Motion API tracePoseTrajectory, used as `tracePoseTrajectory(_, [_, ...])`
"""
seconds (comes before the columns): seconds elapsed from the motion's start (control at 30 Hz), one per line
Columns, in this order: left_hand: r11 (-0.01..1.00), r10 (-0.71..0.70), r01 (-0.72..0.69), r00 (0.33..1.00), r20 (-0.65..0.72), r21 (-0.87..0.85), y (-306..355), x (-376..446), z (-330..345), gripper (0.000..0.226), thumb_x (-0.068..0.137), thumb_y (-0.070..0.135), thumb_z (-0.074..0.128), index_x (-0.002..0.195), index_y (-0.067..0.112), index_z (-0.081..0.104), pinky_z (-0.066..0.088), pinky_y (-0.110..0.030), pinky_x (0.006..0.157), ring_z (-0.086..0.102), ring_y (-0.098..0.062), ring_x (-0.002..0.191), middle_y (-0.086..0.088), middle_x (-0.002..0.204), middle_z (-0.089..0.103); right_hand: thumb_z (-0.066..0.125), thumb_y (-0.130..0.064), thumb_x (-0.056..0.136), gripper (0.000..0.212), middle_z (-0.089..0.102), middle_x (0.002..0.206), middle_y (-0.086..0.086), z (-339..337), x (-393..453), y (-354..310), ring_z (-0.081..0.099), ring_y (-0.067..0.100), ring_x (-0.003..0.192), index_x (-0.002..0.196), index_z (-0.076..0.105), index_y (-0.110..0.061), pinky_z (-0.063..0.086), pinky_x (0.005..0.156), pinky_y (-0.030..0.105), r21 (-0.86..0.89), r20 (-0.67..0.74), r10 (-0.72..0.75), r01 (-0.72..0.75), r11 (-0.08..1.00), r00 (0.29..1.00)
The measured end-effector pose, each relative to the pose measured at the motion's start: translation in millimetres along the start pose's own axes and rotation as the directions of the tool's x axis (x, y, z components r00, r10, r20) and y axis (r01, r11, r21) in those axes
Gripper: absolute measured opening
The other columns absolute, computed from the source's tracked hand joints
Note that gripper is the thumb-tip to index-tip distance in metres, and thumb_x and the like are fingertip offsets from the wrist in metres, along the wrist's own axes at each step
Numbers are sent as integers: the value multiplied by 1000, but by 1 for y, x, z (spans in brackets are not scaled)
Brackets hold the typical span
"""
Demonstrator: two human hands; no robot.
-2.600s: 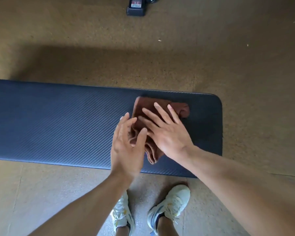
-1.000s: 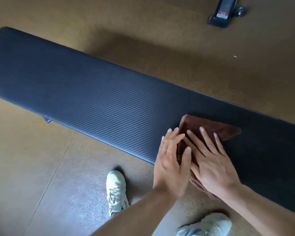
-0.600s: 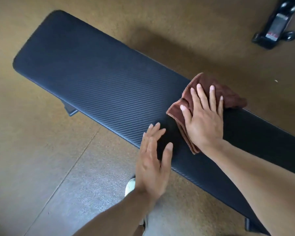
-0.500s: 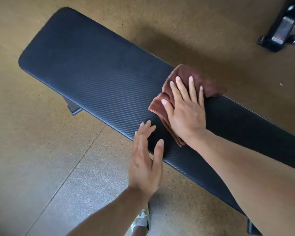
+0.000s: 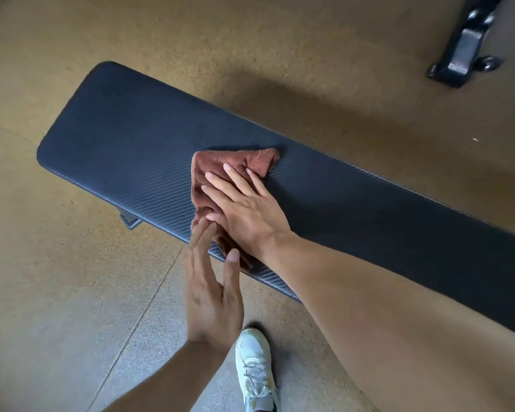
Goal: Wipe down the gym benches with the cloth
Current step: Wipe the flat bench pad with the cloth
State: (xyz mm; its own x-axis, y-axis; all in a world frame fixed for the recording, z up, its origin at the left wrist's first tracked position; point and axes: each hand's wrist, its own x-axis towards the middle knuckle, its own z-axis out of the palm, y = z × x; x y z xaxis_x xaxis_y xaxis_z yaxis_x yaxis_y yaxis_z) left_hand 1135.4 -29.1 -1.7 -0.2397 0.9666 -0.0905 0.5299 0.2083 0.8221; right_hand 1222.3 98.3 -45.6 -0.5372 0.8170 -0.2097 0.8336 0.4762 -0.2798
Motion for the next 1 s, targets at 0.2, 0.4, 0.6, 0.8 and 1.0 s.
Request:
tracePoseTrajectory(0.2, [999, 52, -52, 991, 121, -7, 49, -10, 48, 46, 105, 44, 40, 148, 32, 36, 28, -43, 123, 26, -11, 152, 9, 159, 35, 30, -44, 109, 55, 9, 172, -11, -9, -58, 73, -4, 18, 159, 162, 25, -27, 2, 129, 47, 82, -101, 246, -238, 968, 964])
tracePoseTrajectory(0.4, [999, -40, 35, 969, 242, 26, 83, -73, 117, 60, 99, 49, 39, 154, 26, 31, 22, -37, 126, 16, 0, 152, 18, 162, 26, 43, -38, 107, 49, 33, 166, -10, 0, -165, 146, 15, 18, 158, 154, 44, -25, 15, 128, 46, 116, -202, 334, -317, 941, 921])
tracePoseTrajectory(0.6, [999, -15, -4, 922, 386, 49, 132, -138, 193, 69, 94, 56, 39, 157, 32, 25, 9, 8, 103, 10, 18, 146, 48, 144, 21, 44, -39, 106, 48, 35, 165, -10, 5, -287, 228, 18, 19, 158, 151, 47, -23, 18, 128, 46, 133, -207, 458, -439, 888, 864])
tracePoseTrajectory(0.8, [995, 19, -66, 840, 542, 69, 180, -202, 268, 58, 95, 57, 39, 150, 40, 31, 11, -23, 122, 5, 7, 152, 29, 162, 16, 33, -41, 108, 51, 25, 168, -13, 7, -417, 304, 8, 16, 159, 157, 36, -27, 10, 129, 44, 159, -156, 643, -624, 765, 749])
tracePoseTrajectory(1.0, [991, 98, -135, 791, 604, 16, 221, -245, 334, 56, 99, 46, 47, 150, 24, 42, 21, -36, 126, 13, 5, 152, 14, 162, 31, 31, -45, 109, 51, 24, 169, -12, 11, -498, 351, 7, 14, 159, 157, 38, -29, 5, 129, 42, 262, -184, 797, -753, 603, 575])
